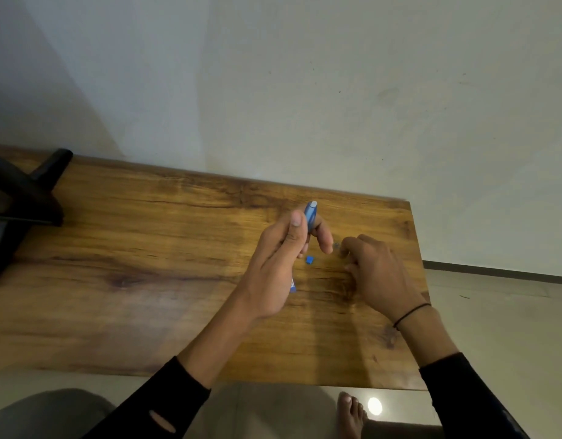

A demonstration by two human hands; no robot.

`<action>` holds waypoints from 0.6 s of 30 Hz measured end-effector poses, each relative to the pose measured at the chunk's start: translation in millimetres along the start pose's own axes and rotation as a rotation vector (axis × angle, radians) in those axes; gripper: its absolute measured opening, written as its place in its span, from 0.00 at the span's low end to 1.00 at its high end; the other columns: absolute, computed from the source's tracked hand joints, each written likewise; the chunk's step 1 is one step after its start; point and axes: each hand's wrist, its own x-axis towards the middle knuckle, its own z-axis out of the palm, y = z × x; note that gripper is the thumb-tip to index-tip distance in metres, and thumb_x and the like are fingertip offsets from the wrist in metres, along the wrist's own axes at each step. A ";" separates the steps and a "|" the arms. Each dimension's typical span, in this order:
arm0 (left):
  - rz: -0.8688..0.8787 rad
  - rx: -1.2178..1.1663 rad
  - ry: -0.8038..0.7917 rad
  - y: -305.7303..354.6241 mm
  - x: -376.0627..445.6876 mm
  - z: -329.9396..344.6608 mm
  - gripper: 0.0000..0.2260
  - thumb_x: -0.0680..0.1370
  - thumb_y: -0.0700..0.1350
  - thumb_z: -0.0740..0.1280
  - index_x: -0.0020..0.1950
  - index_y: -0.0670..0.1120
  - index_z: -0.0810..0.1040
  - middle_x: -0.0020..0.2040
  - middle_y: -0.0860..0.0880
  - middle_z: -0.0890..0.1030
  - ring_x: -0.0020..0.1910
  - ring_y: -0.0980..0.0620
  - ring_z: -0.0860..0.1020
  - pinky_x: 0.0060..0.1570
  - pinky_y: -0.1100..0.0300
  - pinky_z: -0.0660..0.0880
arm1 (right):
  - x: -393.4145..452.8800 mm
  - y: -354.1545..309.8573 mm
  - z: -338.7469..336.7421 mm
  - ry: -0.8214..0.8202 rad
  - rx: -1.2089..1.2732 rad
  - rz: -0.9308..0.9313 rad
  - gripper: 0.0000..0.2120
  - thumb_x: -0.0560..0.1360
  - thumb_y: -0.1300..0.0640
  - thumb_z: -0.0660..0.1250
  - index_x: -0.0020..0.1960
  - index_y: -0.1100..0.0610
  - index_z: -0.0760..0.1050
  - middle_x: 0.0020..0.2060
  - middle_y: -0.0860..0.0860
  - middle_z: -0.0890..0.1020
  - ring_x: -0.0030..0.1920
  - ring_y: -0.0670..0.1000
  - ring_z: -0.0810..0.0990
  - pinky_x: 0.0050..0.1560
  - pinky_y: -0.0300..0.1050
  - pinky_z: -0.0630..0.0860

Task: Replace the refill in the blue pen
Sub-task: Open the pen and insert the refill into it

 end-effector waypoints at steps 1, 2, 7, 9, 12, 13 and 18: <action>0.001 0.006 0.000 0.0 -0.1 0.6 0.23 0.88 0.54 0.48 0.49 0.49 0.81 0.46 0.44 0.82 0.46 0.31 0.74 0.46 0.53 0.70 | -0.2 0.6 -1.1 0.001 -0.004 0.001 0.12 0.77 0.66 0.73 0.55 0.51 0.79 0.48 0.49 0.80 0.46 0.53 0.81 0.47 0.54 0.82; 0.000 0.008 0.001 0.1 -0.1 0.9 0.23 0.88 0.55 0.48 0.49 0.49 0.81 0.46 0.44 0.82 0.46 0.31 0.74 0.45 0.51 0.70 | -0.5 0.6 -1.9 0.004 -0.010 0.007 0.10 0.78 0.65 0.73 0.54 0.52 0.79 0.48 0.49 0.81 0.46 0.53 0.81 0.47 0.53 0.82; -0.010 0.005 0.007 1.1 0.4 2.1 0.24 0.88 0.55 0.49 0.49 0.49 0.81 0.46 0.44 0.82 0.45 0.29 0.72 0.45 0.50 0.69 | -2.1 -1.1 -1.9 0.021 -0.055 0.028 0.05 0.81 0.61 0.71 0.51 0.53 0.77 0.47 0.50 0.78 0.43 0.52 0.78 0.42 0.46 0.73; -0.022 -0.001 0.011 1.5 0.4 3.2 0.24 0.88 0.55 0.49 0.49 0.46 0.81 0.46 0.43 0.82 0.44 0.30 0.71 0.45 0.54 0.69 | -3.2 -1.2 -2.5 0.018 -0.086 0.041 0.04 0.81 0.58 0.71 0.52 0.53 0.76 0.49 0.50 0.76 0.45 0.51 0.77 0.44 0.49 0.78; -0.032 -0.013 0.010 1.4 0.0 3.7 0.25 0.88 0.55 0.49 0.49 0.45 0.81 0.46 0.42 0.82 0.43 0.32 0.71 0.45 0.59 0.70 | -2.4 0.9 -6.5 -0.011 -0.063 0.044 0.04 0.82 0.57 0.70 0.52 0.54 0.75 0.48 0.51 0.79 0.45 0.53 0.78 0.46 0.53 0.80; -0.030 -0.013 0.011 1.3 0.2 3.8 0.25 0.88 0.54 0.49 0.49 0.45 0.81 0.46 0.42 0.82 0.44 0.31 0.71 0.45 0.58 0.70 | -1.6 1.8 -8.4 -0.013 -0.030 0.042 0.03 0.82 0.58 0.70 0.51 0.55 0.75 0.46 0.52 0.80 0.45 0.54 0.79 0.46 0.54 0.81; -0.015 -0.020 0.018 2.2 1.1 3.5 0.25 0.88 0.53 0.48 0.48 0.44 0.81 0.45 0.41 0.82 0.45 0.28 0.71 0.45 0.54 0.69 | 1.9 5.6 -14.0 0.029 0.124 0.046 0.06 0.78 0.67 0.71 0.50 0.57 0.78 0.39 0.51 0.82 0.40 0.53 0.80 0.42 0.52 0.80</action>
